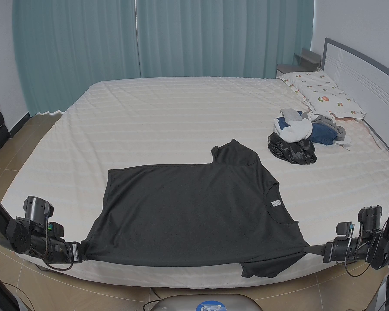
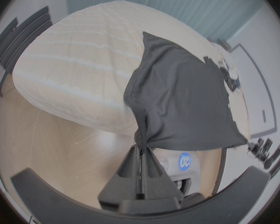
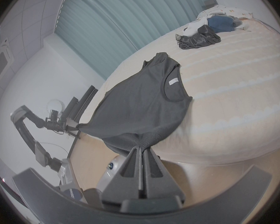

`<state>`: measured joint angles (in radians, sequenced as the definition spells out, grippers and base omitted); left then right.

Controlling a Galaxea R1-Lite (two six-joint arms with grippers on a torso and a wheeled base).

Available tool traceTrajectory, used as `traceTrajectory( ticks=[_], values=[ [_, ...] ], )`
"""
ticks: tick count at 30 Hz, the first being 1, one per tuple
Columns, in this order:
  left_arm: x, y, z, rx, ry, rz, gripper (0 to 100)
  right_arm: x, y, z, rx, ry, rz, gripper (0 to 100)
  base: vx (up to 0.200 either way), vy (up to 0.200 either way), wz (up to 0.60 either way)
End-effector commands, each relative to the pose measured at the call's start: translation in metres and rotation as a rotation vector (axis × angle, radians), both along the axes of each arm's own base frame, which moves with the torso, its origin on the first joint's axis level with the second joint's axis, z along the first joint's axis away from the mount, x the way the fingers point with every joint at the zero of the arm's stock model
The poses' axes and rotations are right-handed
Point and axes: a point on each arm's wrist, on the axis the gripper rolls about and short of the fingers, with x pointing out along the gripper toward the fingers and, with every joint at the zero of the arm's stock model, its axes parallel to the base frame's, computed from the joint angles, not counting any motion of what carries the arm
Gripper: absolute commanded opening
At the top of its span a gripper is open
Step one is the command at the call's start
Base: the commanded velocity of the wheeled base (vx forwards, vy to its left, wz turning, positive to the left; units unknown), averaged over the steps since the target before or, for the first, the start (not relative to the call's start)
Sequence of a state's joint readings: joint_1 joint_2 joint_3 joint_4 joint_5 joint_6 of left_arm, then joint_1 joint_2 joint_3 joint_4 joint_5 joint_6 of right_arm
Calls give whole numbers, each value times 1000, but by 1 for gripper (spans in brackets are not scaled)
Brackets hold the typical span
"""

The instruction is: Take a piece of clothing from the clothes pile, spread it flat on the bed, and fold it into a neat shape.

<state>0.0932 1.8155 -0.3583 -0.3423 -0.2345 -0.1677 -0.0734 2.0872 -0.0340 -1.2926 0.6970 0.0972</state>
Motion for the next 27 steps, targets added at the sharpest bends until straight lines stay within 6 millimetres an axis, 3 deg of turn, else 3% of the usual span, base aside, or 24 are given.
traceTrajectory(
  ticks=[1, 7, 16, 23, 27],
  values=[
    [19, 2, 12, -54, -67, 76, 0, 18, 4, 5, 44, -28, -15, 0, 0, 0, 0],
    [45, 2, 25, -153, -115, 206, 0, 48, 8, 8, 109, -50, -46, 0, 0, 0, 0],
    [61, 4, 28, -185, -133, 262, 0, 71, 7, 21, 147, -98, -70, 0, 0, 0, 0],
    [60, 3, 31, -194, -139, 272, 0, 67, 7, 32, 153, -123, -69, 0, 0, 0, 0],
    [53, 3, 27, -183, -109, 274, 0, 52, 7, 33, 155, -91, -63, 0, 0, 0, 0]
  ],
)
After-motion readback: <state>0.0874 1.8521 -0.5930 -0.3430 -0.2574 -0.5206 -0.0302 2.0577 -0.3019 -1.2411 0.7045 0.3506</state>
